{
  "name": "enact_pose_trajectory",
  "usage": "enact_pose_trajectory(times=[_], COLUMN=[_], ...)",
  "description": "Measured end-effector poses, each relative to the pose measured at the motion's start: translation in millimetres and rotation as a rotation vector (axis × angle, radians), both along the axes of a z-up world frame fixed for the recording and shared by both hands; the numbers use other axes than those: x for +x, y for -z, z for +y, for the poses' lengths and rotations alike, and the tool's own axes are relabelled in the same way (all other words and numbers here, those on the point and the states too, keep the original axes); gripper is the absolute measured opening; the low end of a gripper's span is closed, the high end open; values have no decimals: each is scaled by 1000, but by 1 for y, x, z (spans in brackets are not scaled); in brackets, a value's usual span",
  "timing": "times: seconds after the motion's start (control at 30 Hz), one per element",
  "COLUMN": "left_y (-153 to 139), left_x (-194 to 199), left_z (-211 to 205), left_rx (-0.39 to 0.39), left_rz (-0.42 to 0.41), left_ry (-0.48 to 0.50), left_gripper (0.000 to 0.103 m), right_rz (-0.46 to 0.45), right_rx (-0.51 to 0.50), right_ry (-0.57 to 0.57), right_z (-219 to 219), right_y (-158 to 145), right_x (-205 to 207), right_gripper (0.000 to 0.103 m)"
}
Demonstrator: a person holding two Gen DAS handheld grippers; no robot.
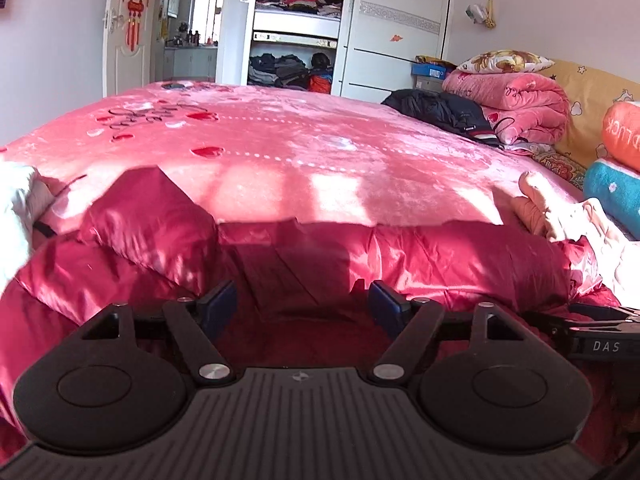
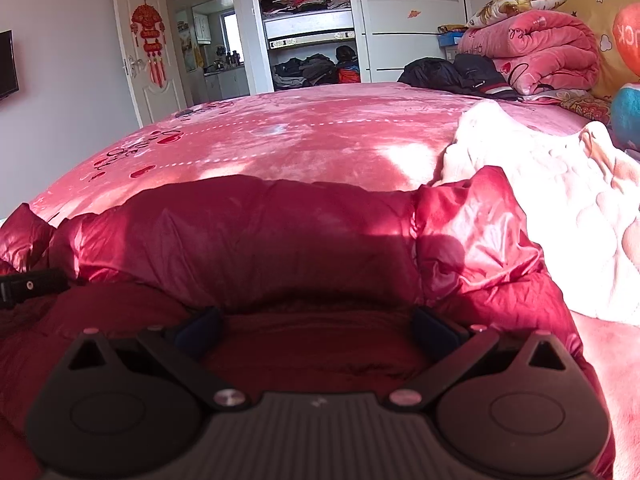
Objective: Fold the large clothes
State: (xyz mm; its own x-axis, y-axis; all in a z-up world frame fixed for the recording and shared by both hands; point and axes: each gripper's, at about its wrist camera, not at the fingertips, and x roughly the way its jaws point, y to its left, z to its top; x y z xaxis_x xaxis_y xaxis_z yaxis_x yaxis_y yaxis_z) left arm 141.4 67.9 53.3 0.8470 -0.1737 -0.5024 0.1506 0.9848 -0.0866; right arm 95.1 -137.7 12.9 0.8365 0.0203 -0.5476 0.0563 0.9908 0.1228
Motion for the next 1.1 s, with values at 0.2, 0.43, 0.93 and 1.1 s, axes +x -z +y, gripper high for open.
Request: enact_pose_trajectory(times=[0.2,0.43,0.93,1.1], left_y=[-23,-3,41,41], left_x=[16,39,44,47], left_z=[34,69,82,79], left_rx=[92,96,-11,17], left_rz=[-48,43,133,134], left_ry=[-114,-250,-301,-304], left_gripper=[94,94,103,103], right_rz=[-113,-27,83,84], right_rx=[-41,-97,33,28], right_ry=[-4,40,71,71], right_z=[4,-11,-35,-33], right_y=[-25,-16,15,16], right_x=[-9,12,29,31], right_gripper=[102,102,103,103])
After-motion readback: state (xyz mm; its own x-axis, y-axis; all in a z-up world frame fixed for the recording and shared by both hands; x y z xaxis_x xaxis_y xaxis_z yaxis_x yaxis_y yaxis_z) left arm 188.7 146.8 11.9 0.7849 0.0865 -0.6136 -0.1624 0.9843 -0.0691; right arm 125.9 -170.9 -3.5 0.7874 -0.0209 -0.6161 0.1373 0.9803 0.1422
